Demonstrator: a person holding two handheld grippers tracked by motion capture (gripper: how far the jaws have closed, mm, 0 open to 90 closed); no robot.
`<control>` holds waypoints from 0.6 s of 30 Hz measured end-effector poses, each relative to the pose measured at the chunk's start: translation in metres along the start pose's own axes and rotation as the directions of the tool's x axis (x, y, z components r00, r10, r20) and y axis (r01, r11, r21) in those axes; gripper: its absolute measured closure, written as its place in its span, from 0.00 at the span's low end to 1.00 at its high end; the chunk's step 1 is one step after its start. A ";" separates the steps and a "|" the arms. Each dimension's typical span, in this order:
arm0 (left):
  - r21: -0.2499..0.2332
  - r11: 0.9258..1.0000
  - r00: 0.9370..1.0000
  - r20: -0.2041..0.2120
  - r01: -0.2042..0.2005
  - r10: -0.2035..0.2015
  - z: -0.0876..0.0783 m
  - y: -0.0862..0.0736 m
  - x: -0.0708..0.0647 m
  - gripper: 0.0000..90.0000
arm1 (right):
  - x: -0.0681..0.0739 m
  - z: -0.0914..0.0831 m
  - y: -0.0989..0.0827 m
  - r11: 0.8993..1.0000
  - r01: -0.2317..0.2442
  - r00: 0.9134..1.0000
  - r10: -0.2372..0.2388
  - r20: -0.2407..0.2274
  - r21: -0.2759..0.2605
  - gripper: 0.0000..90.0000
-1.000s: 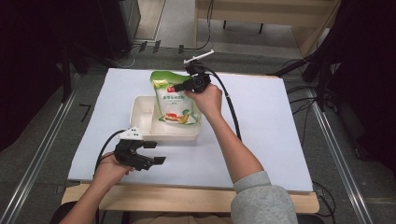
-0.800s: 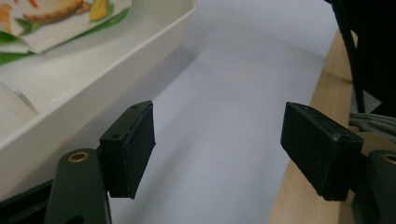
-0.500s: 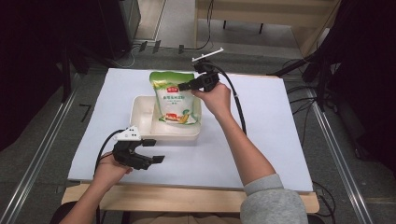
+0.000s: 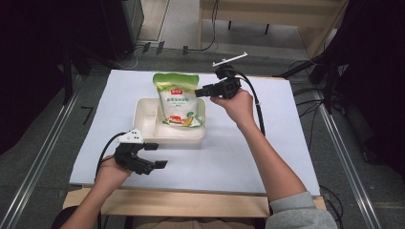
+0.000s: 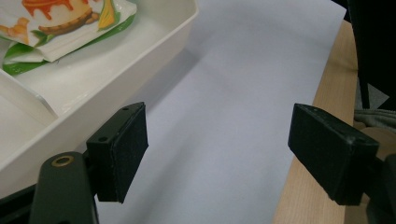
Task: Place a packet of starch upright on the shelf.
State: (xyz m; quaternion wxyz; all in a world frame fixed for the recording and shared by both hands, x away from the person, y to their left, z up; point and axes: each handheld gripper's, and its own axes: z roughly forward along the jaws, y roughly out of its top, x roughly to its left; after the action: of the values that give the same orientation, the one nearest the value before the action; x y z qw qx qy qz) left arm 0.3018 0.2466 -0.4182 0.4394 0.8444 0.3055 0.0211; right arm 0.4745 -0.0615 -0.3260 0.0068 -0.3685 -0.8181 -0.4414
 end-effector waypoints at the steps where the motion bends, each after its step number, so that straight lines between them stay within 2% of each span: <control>1: -0.001 1.000 1.000 0.010 0.002 -0.002 0.000 0.000 0.001 0.23 | 0.002 -0.002 -0.003 1.000 0.004 1.000 -0.004 -0.001 0.003 0.56; 3: 0.004 1.000 1.000 0.012 0.004 -0.004 0.000 -0.001 0.001 0.23 | 0.004 -0.007 -0.009 1.000 0.016 1.000 -0.016 -0.005 0.001 0.54; 4: 0.015 1.000 1.000 0.023 -0.008 0.008 0.000 -0.002 0.002 0.23 | 0.005 -0.009 -0.012 1.000 0.022 1.000 -0.022 -0.005 -0.004 0.53; 6: 0.024 1.000 1.000 0.017 -0.009 0.009 0.000 -0.003 0.003 0.23 | 0.006 -0.013 -0.019 1.000 0.029 1.000 -0.029 -0.006 -0.009 0.52; 8: 0.024 0.999 1.000 0.016 0.021 -0.021 0.000 -0.004 0.005 0.23 | 0.006 -0.017 -0.027 0.999 0.037 0.999 -0.037 -0.006 -0.016 0.51; 12: 0.012 0.999 0.999 0.032 0.037 -0.038 -0.002 -0.005 0.008 0.23 | 0.006 -0.024 -0.044 0.999 0.038 0.999 -0.038 0.017 -0.016 0.51; 14: 0.015 0.999 0.999 0.032 0.035 -0.036 -0.001 -0.005 0.008 0.23 | 0.006 -0.027 -0.052 0.999 0.044 0.999 -0.044 0.028 -0.014 0.51; 18: 0.023 0.999 0.999 0.036 0.034 -0.035 -0.001 -0.005 0.008 0.23 | 0.006 -0.033 -0.070 0.998 0.035 0.999 -0.034 0.013 -0.044 0.50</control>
State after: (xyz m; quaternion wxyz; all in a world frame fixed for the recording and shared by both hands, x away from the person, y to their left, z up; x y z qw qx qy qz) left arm 0.3055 0.2534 -0.4233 0.4357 0.8442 0.3122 -0.0051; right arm 0.4172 -0.1055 -0.3539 -0.0140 -0.3571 -0.8145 -0.4571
